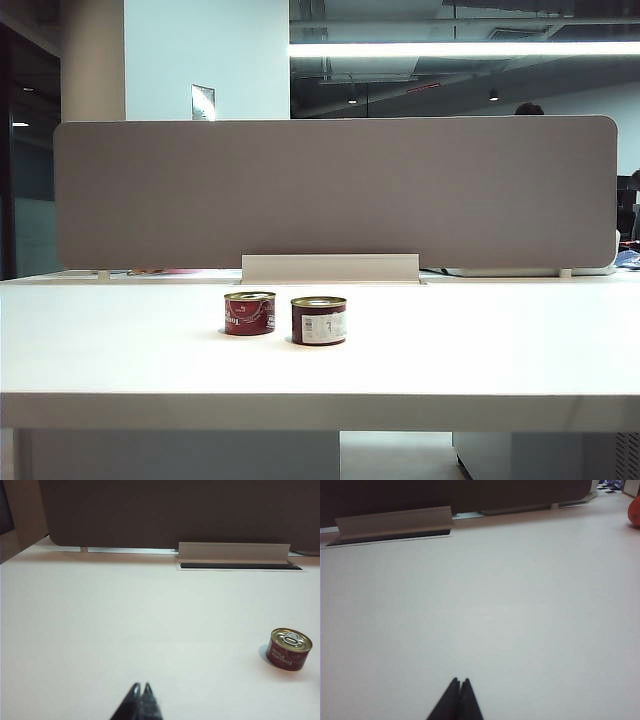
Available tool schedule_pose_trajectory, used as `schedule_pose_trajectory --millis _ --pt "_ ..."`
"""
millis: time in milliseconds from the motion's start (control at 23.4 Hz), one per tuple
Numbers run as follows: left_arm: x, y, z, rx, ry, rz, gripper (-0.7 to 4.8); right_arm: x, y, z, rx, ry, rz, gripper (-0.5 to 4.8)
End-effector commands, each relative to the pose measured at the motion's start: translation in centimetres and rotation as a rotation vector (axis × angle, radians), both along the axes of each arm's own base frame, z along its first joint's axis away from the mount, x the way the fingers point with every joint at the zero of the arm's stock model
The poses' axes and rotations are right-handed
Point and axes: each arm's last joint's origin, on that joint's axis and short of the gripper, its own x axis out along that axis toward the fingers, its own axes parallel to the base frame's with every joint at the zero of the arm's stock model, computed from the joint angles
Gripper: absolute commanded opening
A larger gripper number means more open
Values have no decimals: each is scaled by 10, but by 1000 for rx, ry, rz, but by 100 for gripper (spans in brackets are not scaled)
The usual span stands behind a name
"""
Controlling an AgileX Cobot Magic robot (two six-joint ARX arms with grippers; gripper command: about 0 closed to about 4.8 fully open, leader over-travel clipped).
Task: Stack a can of tomatoes on the right onto the can of tomatoes on the left.
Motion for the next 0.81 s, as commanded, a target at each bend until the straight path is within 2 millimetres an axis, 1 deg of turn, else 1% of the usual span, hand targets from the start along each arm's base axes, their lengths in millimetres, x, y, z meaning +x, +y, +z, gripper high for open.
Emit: schedule_pose_trajectory --millis 43,684,813 --pt "0 0 2 2 -10 -2 -6 0 0 -1 -7 -7 1 -1" --pt "0 0 2 0 -11 -3 -5 0 0 -1 -2 -6 4 0" --pt "0 0 2 0 -11 -3 -6 0 1 -1 59 -6 38 -1"
